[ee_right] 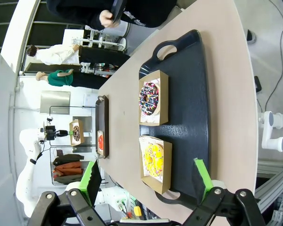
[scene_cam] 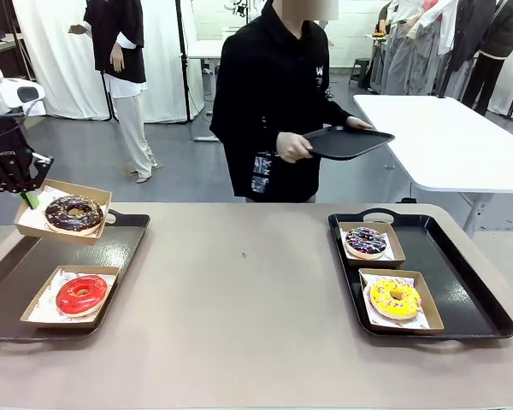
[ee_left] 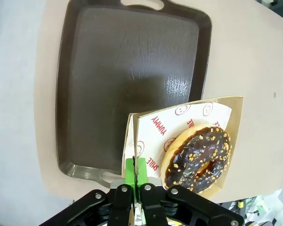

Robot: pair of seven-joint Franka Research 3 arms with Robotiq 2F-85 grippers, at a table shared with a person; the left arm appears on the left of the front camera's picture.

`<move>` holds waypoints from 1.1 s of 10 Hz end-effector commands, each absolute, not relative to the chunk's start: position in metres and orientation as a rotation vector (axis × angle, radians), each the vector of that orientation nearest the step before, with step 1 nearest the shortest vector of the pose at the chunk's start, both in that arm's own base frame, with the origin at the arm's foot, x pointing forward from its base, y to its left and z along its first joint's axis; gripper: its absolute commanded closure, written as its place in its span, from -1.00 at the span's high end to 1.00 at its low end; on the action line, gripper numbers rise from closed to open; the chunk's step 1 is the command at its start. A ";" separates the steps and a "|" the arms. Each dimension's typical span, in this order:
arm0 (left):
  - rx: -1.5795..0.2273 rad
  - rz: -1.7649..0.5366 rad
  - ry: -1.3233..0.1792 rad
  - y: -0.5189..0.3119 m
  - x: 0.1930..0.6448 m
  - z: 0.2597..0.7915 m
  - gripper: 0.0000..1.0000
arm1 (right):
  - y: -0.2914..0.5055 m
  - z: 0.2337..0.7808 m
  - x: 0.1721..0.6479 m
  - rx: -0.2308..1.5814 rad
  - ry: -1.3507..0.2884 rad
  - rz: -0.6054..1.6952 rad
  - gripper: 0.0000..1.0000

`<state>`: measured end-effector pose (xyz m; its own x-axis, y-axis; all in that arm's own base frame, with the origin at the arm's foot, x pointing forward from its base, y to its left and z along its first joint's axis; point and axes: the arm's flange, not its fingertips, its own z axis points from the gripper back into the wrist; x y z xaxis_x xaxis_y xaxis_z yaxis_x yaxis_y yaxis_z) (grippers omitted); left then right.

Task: Individually package the donuts and arrange them on the tray.
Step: Place the picked Paper togo box on the Handle tray.

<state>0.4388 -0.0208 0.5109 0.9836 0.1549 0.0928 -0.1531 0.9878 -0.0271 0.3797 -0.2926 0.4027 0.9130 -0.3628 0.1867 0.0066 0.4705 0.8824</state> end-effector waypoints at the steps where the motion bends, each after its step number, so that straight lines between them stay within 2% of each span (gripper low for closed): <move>1: -0.079 0.029 -0.094 -0.010 0.480 0.501 -0.97 | -0.293 0.403 0.381 1.069 -0.380 -0.238 1.00; 3: -0.138 -0.010 -0.067 0.000 0.513 0.483 -0.97 | -0.293 0.403 0.381 1.069 -0.380 -0.238 1.00; 6: -0.124 0.002 -0.023 0.001 0.537 0.431 -0.97 | -0.293 0.403 0.381 1.069 -0.380 -0.238 1.00; 11: -0.026 0.063 -0.102 -0.009 0.552 0.392 -0.97 | -0.293 0.403 0.381 1.069 -0.380 -0.238 1.00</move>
<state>0.5525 -0.0037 0.3965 0.9956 0.0474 0.0802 -0.0422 0.9969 -0.0657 0.3797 -0.2927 0.4028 0.9129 -0.3630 0.1869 0.0065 0.4706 0.8823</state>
